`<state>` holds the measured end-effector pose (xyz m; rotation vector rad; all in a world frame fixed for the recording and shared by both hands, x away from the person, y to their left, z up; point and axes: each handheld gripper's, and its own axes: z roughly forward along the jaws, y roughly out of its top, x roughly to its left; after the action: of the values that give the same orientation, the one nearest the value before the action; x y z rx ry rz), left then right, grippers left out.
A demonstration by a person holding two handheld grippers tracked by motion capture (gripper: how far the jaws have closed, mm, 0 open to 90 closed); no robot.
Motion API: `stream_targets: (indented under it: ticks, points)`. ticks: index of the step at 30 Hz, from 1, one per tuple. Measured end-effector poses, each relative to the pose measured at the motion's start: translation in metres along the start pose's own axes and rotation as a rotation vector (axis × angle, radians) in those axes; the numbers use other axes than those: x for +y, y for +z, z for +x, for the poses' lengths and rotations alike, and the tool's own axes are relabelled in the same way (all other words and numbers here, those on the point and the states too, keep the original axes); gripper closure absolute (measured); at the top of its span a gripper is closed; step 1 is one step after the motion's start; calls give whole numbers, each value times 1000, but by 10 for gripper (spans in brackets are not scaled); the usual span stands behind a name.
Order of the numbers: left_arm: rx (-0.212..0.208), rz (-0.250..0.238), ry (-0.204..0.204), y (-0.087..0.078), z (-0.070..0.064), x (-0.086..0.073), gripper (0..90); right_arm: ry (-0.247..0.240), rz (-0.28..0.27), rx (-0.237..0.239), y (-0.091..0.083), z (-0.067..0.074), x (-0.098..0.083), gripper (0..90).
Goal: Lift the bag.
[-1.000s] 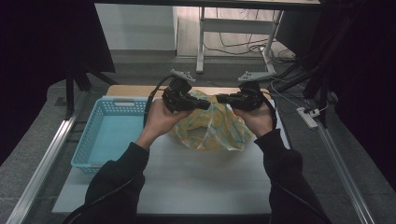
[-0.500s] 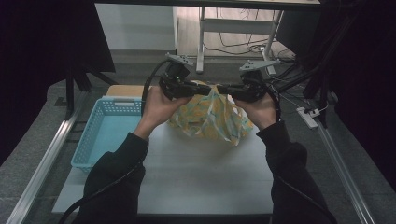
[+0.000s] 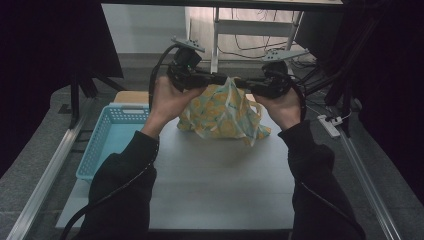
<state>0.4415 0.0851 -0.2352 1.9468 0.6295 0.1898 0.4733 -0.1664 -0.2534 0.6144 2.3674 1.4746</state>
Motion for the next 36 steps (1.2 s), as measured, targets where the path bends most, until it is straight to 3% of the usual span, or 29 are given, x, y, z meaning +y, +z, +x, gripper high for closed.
stream_targets:
  ticks: [6,10,18,23,31,36]
  points:
    - [4,-38,1,-8,0,13,900,-11,-15,-18,-7,-1,11,900]
    - [27,-36,-5,-8,5,18,900,-13,-10,-44,-6,-5,15,900]
    - [112,11,4,18,17,13,897,9,34,-75,14,-17,5,900]
    - [142,51,7,33,26,7,892,32,56,-88,28,-25,-4,900]
    - [154,80,-3,51,35,-6,886,53,71,-78,39,-30,-13,889]
    - [160,78,1,55,37,-8,822,64,56,-72,37,-30,-13,803]
